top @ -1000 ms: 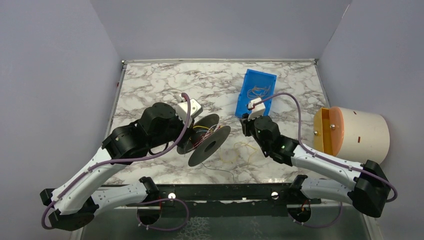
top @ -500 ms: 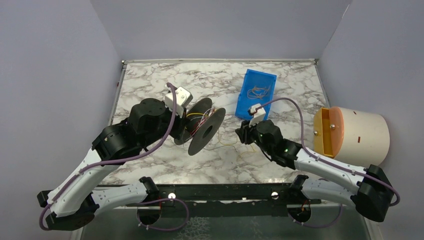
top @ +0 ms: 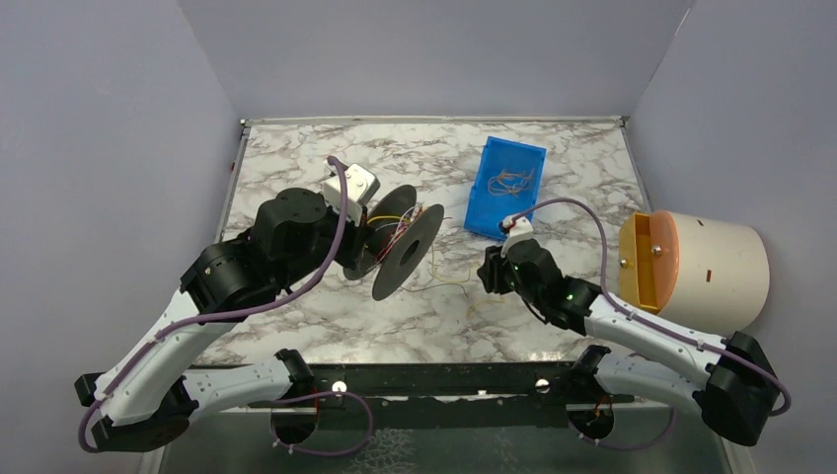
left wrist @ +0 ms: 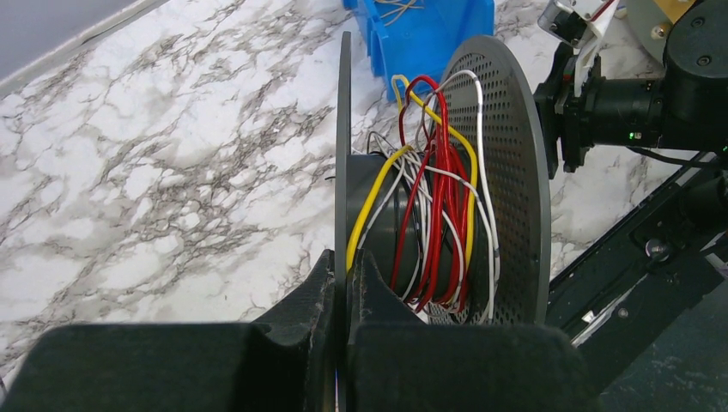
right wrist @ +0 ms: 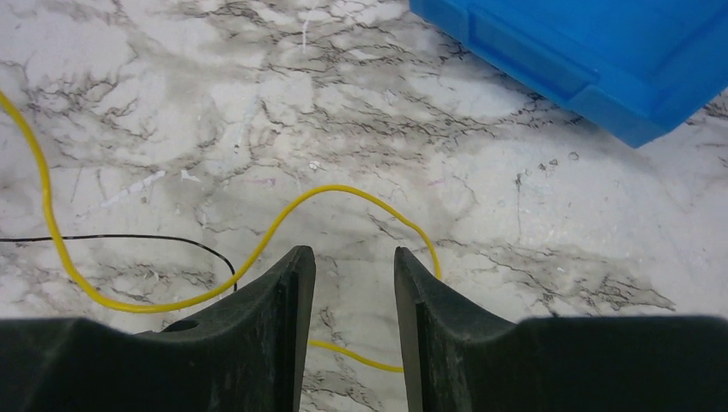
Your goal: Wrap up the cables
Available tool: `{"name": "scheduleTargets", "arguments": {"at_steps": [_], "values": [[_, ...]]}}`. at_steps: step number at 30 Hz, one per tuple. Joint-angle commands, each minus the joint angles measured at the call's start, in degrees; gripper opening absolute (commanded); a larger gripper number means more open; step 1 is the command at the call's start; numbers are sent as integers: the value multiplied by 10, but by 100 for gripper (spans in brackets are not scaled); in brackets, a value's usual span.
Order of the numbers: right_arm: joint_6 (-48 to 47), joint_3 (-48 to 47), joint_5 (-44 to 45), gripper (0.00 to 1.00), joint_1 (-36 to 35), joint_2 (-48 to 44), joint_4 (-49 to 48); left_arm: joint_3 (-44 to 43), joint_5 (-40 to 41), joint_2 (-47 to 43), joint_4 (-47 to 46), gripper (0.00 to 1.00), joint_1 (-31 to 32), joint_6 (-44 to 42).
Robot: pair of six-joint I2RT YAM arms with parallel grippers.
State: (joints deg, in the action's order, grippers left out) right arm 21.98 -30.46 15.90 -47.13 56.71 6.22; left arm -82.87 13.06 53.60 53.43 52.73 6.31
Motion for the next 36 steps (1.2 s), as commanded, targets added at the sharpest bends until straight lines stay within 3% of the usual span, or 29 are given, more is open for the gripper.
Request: {"name": "scheduleTargets", "arguments": {"at_steps": [1,19,36], "values": [[29,3,21,44,24,12,26,-30,14,-4,-26,0,2,-3],[-24,-18,-116,52,77,149,-88,-30,8,-4,-25,0,2,-6],[-60,-30,-138,53,78,172,-167,-19,5,3,-27,0,2,1]]}}
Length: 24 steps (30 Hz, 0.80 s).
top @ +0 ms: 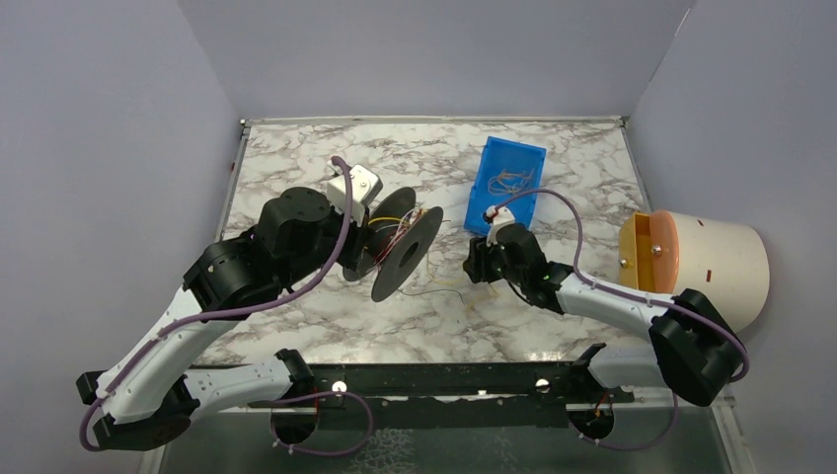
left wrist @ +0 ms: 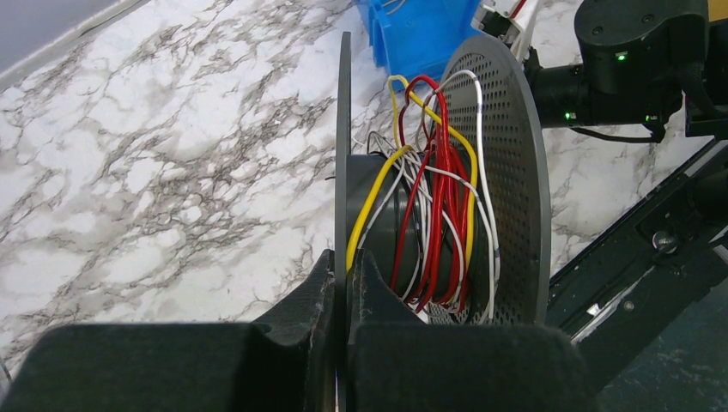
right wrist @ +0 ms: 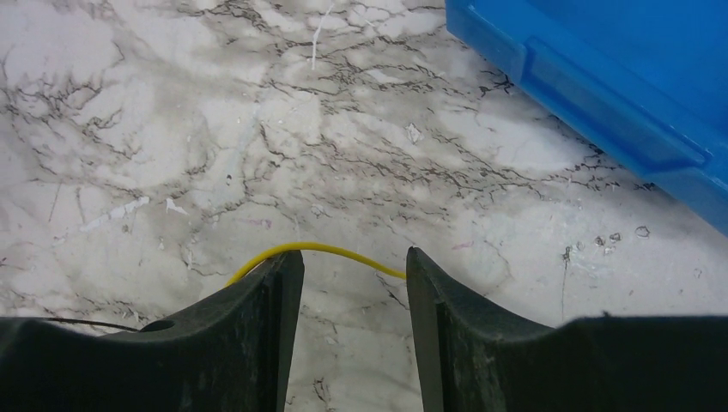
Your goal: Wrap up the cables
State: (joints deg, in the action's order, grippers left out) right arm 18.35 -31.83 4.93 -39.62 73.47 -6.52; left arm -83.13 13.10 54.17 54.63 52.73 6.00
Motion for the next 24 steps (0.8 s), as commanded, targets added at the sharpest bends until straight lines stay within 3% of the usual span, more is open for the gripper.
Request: {"name": "scheduleTargets", "arguments": {"at_steps": [1,24], "values": [[-26,-16,-34,53,3,6,-44,-17,4,-1,-39,0,2,6],[-51,-21,-68,48,4,102,-151,-14,-5,-3,-41,0,2,6]]}}
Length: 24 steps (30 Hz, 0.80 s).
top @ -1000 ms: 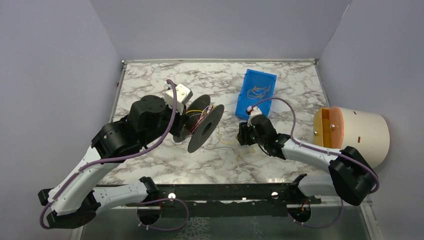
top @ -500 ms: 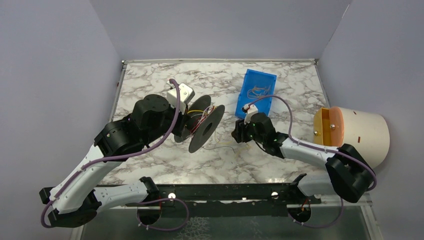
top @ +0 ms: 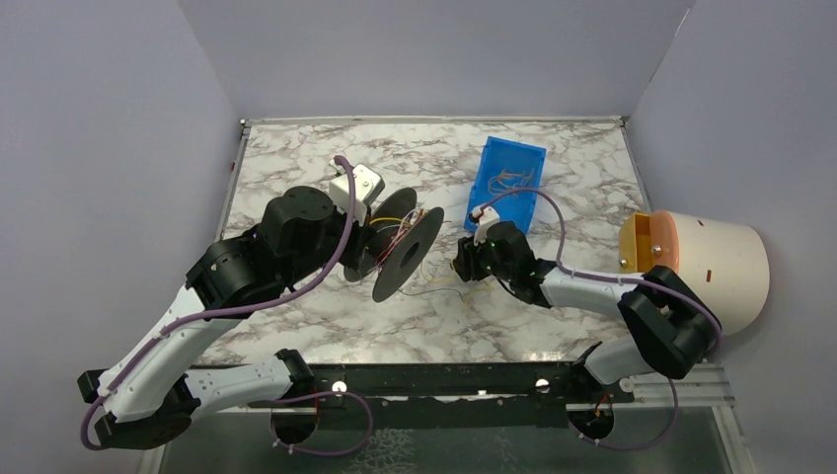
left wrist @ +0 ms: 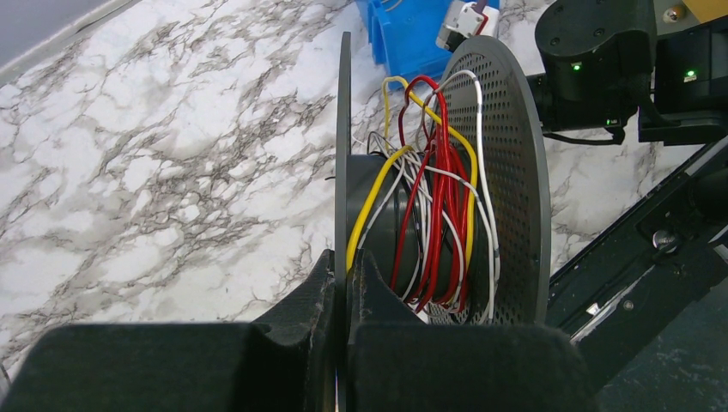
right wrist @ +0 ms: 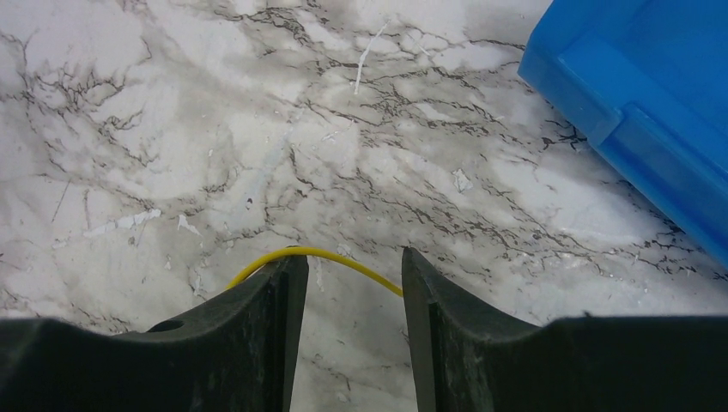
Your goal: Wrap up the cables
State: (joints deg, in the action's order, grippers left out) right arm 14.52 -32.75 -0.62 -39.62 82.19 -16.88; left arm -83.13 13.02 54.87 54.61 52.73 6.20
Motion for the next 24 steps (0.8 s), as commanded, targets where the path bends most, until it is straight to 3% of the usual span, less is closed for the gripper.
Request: {"name": "scheduleTargets", "arguments": {"at_steps": [1,7,13,18,24], "values": [[-13,-11,-12,48,4,20,-52,-14,-3,-10,-41,0,2,4],[-14,-20,-11,35,4,44,-64,-14,-5,-7,-42,0,2,6],[-11,-10,-8,3,4,38,-64,-10,7,-1,-50,0,2,12],[17,6,-1,1,4,31,-46,-9,23,17,-71,0,2,31],[82,64,-45,1,3,5,-73,-12,97,30,-115,0,2,57]]}}
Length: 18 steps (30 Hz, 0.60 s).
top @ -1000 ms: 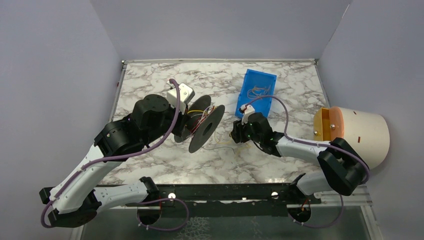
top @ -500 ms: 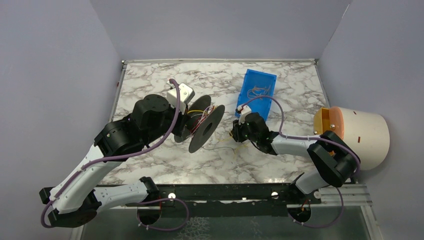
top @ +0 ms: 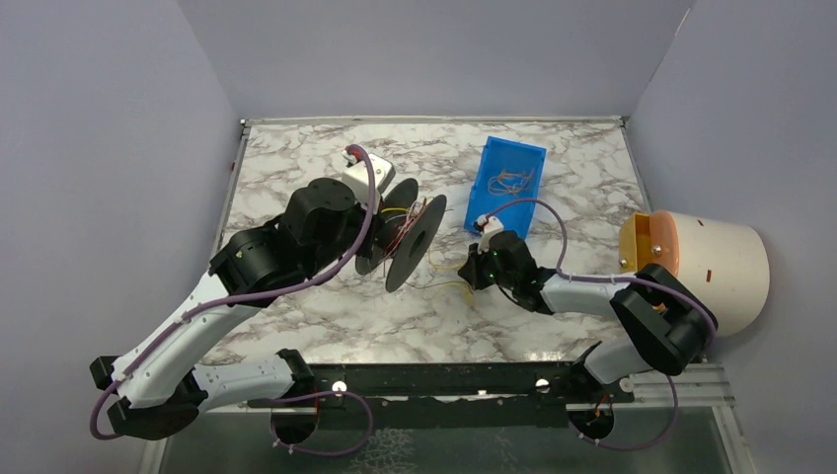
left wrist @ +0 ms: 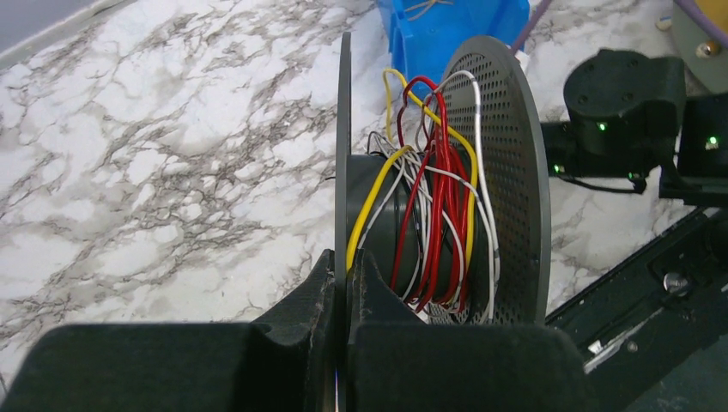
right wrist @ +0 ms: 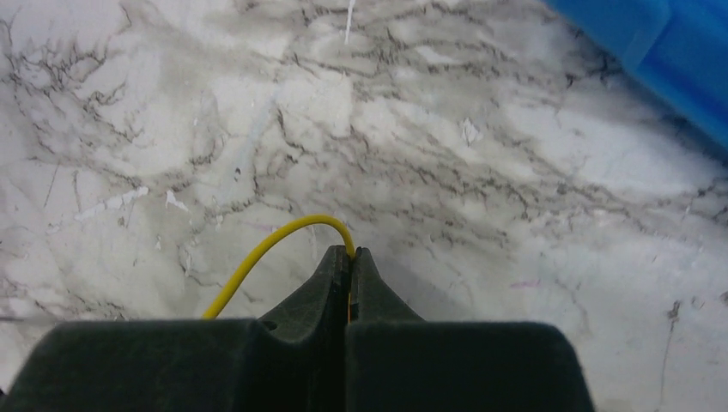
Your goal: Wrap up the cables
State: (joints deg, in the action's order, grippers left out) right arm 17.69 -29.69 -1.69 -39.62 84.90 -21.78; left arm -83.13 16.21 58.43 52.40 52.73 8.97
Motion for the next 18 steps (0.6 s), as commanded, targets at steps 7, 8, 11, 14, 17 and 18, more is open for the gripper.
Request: {"name": "scheduleTargets", "arguments": {"at_steps": [7,8,11,14,17,18], "values": [[112,78,-36,1,-45,-44,-27,-6,128,12,-152,0,-2,69],[118,83,-30,1,-57,-51,-25,-1,136,13,-162,0,-3,72],[134,91,-6,1,-95,-75,-13,18,154,16,-199,0,-9,82],[147,91,16,1,-130,-92,7,36,157,20,-229,0,-19,94],[158,87,39,1,-168,-104,22,52,150,22,-259,0,-32,108],[161,83,50,1,-184,-106,29,53,147,23,-269,0,-37,113]]}}
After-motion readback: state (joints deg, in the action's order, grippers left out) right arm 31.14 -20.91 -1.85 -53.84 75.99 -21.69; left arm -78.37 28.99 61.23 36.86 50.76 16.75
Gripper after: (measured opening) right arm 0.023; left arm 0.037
